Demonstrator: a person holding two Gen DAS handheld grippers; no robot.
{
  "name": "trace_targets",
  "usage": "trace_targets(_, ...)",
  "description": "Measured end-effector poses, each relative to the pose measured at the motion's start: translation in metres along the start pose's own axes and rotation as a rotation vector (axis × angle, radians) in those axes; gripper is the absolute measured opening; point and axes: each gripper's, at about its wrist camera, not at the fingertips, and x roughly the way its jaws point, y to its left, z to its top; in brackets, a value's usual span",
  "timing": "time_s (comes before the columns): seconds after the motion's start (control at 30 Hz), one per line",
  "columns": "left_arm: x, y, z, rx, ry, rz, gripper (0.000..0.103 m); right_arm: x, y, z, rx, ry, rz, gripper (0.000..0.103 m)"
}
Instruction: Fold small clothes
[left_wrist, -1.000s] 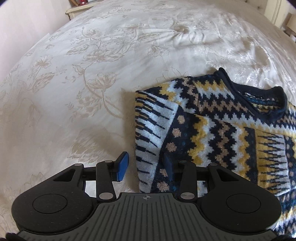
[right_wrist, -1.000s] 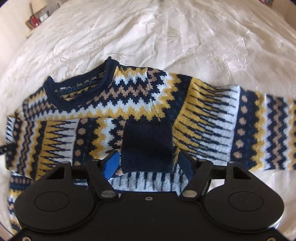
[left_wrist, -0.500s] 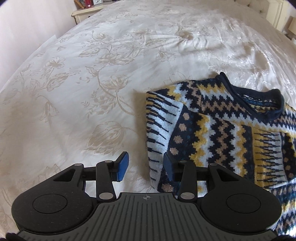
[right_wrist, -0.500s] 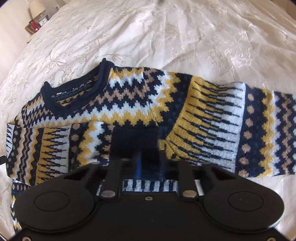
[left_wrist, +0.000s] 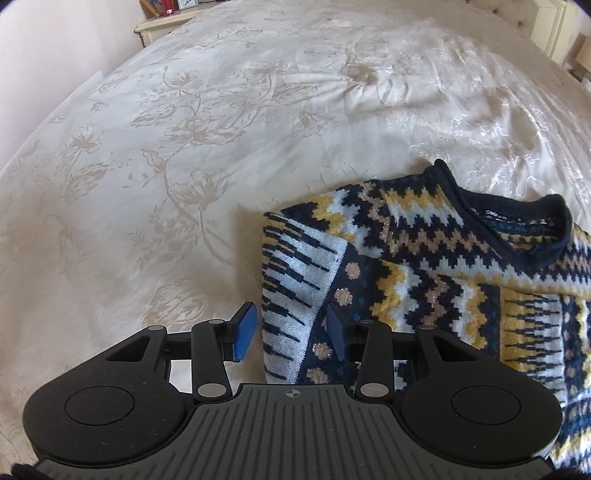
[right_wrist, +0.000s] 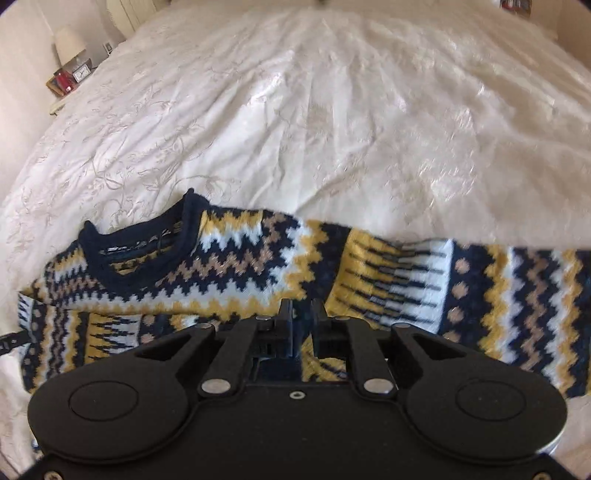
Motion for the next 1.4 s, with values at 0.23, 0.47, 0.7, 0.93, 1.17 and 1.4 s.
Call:
trace_targets(0.23, 0.003, 0.006, -0.005, -0.003, 0.022, 0.009, 0.04, 0.008, -0.002, -0.029, -0.003, 0.059, 0.073, 0.076)
trace_targets(0.47, 0.002, 0.007, -0.005, -0.003, 0.018, 0.012, 0.04, 0.022, 0.004, -0.03, -0.028, 0.096, 0.061, 0.017)
trace_targets(0.7, 0.001, 0.001, 0.0, 0.007, -0.007, 0.004, 0.04, -0.028, 0.029, -0.012, -0.2, -0.082, 0.022, 0.008)
trace_targets(0.93, 0.026, 0.002, 0.0, -0.007, 0.024, 0.052, 0.046, 0.019, 0.0, -0.006, -0.111, 0.029, -0.064, 0.01)
trace_targets(1.17, 0.031, 0.027, 0.001, -0.154, 0.051, 0.005, 0.056, 0.031, -0.01, -0.019, -0.076, 0.064, -0.104, 0.045)
trace_targets(1.4, -0.02, 0.025, -0.013, -0.143, -0.049, -0.018, 0.056, -0.012, -0.031, -0.028, 0.021, -0.006, -0.075, 0.077)
